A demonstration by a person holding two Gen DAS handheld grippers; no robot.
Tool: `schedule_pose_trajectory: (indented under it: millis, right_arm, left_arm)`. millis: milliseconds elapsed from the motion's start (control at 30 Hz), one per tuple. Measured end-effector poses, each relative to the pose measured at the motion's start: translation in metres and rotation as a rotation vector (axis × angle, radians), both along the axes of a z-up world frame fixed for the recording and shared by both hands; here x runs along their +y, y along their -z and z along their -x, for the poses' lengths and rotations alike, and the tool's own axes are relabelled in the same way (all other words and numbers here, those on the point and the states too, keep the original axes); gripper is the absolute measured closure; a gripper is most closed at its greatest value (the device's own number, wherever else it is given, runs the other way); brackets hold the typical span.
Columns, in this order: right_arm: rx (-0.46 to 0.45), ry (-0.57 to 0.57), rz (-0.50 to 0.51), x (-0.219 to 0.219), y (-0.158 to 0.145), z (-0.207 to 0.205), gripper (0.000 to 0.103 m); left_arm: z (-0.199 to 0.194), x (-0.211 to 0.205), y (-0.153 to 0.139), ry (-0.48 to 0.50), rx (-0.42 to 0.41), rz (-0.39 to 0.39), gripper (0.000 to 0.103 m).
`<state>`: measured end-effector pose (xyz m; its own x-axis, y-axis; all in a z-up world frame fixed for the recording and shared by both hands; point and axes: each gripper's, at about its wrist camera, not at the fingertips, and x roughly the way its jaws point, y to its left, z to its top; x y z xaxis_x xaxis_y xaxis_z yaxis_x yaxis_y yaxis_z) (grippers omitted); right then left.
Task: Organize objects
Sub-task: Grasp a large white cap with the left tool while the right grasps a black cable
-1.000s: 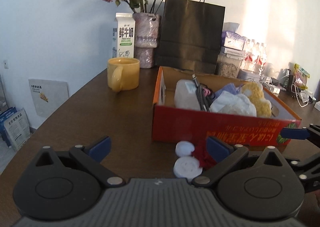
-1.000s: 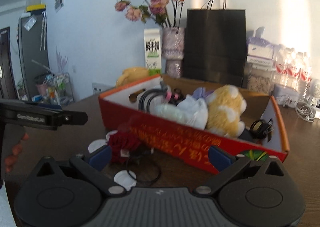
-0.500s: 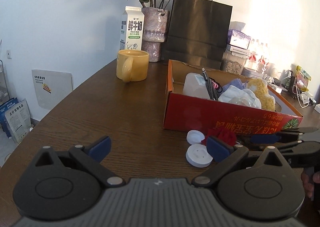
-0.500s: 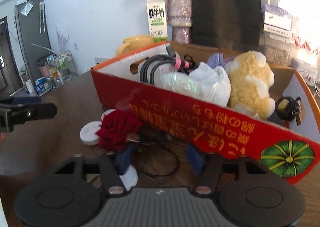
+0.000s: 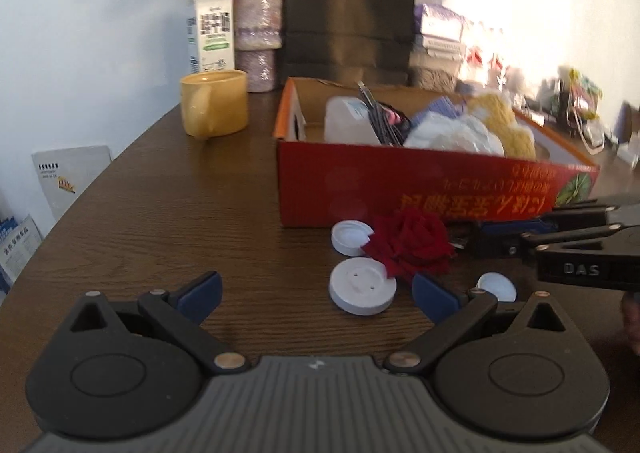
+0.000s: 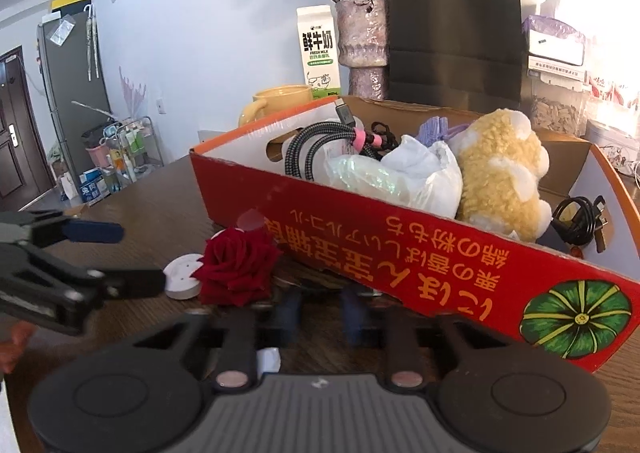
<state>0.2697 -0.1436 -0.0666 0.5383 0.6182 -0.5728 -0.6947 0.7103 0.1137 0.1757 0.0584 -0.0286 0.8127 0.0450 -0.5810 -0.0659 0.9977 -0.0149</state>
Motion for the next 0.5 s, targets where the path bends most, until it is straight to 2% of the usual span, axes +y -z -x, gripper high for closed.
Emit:
schedule_pose_trajectory:
  millis: [100,167,200,233,500]
  right_arm:
    - [-0.010,0.001,0.002,-0.003,-0.001,0.004,0.093]
    - [-0.005,-0.002,0.004,-0.005,-0.001,0.006,0.095]
    - [-0.005,-0.002,0.004,-0.006,-0.001,0.007,0.096]
    - [-0.009,-0.002,-0.003,-0.008,-0.001,0.008,0.097]
    - [-0.049,0.019,-0.036,-0.020,-0.005,0.016,0.100]
  left_arm:
    - [-0.009,-0.006,0.005,0.021,0.020,-0.018,0.009]
    - [-0.014,-0.010,0.008,0.047,0.036,-0.020,0.034]
    - [-0.014,-0.012,0.007,0.059,0.024,-0.026,0.041]
    - [-0.015,-0.013,0.007,0.076,0.021,-0.020,0.061]
    - [-0.005,-0.015,0.004,0.058,-0.004,-0.011,0.063]
